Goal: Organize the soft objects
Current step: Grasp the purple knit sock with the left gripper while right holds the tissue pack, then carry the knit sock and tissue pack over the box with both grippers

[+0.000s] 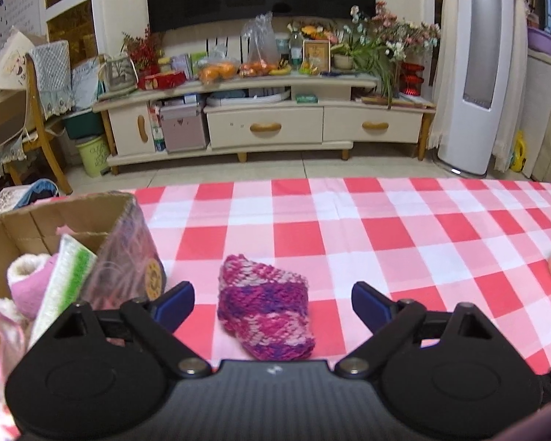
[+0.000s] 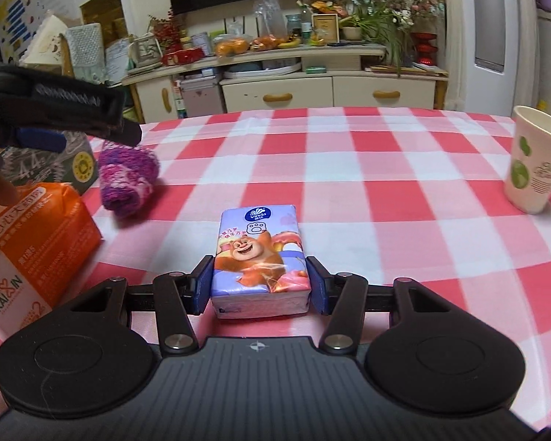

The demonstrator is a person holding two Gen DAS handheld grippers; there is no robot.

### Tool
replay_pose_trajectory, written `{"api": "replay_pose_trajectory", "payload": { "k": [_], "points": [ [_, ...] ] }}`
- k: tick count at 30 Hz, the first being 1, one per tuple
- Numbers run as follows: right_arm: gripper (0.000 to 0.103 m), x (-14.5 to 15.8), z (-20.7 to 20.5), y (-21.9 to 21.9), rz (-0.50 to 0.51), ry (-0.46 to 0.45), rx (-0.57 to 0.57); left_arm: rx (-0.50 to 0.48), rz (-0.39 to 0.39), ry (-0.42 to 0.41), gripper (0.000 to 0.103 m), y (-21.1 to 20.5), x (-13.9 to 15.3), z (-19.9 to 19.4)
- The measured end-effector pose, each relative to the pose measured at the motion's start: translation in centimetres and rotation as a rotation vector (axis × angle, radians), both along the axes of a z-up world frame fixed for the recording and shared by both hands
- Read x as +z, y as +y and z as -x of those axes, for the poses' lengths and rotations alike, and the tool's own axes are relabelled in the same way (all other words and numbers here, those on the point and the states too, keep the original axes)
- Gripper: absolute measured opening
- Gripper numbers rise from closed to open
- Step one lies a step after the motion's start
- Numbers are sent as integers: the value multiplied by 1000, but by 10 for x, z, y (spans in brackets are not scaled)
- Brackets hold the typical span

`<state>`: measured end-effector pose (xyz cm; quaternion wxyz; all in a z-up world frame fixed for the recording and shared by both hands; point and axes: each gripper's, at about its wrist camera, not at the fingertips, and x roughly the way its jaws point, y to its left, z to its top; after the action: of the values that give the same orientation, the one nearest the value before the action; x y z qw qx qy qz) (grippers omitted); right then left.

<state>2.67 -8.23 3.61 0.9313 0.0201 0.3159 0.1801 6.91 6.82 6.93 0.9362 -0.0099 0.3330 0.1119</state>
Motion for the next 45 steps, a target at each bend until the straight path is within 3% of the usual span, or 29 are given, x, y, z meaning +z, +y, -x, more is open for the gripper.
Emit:
{"api": "replay_pose_trajectory", "payload": {
  "k": [7,11,13,19,24,27,30,45],
  "points": [
    [66,3,0,-14,-15,-3,-10,47,23,89,81,4,-18,-24],
    [77,4,-1,-13,-19,-3,-9,78,48,123,75,9,-24,-33],
    [83,3,-3,-12,-16,-7,-11,90,62,140,66,12,-27,-36],
    [86,1,-7,-8,2,-12,-24,99,74,156,54,14,-31,-39],
    [84,-1,-10,-7,15,-2,-27,79,65,150,47,10,-32,-39],
    [77,-1,-10,-6,35,-12,-22,61,61,146,45,6,-33,-37],
    [64,0,-9,-5,55,-23,-1,42,63,143,43,0,-32,-34],
    [64,-1,-5,-9,65,-29,-11,-69,105,127,42,-30,-25,-5]
  ]
}}
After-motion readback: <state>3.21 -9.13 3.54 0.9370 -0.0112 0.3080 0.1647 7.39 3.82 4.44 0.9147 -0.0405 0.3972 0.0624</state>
